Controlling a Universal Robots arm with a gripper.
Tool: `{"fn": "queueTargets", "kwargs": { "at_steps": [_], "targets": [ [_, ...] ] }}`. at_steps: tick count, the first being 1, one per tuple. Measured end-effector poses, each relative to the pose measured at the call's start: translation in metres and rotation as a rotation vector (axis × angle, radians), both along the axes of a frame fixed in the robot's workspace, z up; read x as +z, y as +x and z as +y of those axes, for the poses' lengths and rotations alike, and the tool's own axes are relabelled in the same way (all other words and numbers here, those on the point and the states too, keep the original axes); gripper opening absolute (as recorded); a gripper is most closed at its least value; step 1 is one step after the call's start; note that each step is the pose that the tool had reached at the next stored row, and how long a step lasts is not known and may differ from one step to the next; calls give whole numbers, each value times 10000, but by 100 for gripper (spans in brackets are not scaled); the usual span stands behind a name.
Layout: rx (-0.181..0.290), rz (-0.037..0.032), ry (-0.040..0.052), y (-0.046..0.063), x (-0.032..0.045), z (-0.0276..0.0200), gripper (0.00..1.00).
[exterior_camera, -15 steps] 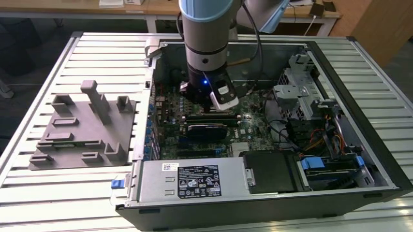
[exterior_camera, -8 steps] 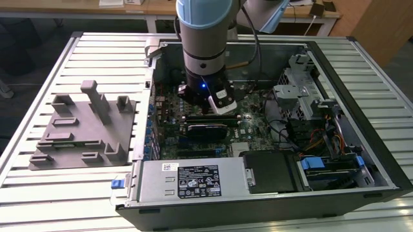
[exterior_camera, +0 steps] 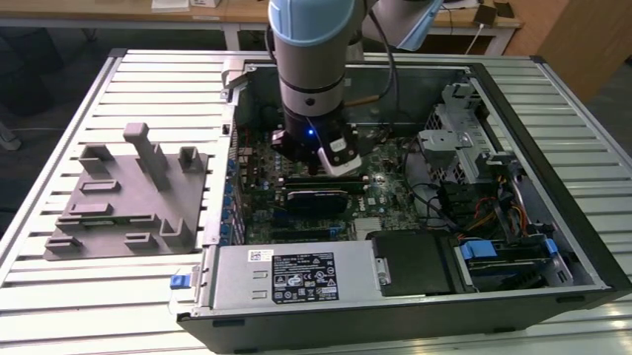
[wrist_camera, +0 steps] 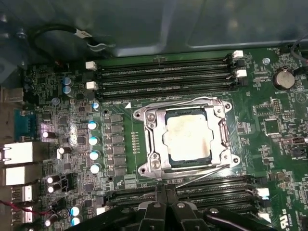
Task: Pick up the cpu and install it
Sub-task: 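Install the second cpu locking lever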
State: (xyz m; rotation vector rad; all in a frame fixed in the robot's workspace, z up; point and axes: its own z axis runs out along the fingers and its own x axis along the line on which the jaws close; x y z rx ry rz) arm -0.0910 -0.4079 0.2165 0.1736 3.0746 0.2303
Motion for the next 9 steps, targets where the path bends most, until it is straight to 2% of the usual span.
{"fn": "queueTargets", "kwargs": {
  "at_steps": [4,6,9],
  "targets": [
    [92,-1,333,-20,-26,-5,11],
    [128,-1,385,-33,-37,-9,11],
    [161,-1,400,-55,-55,-15,11]
  ]
}}
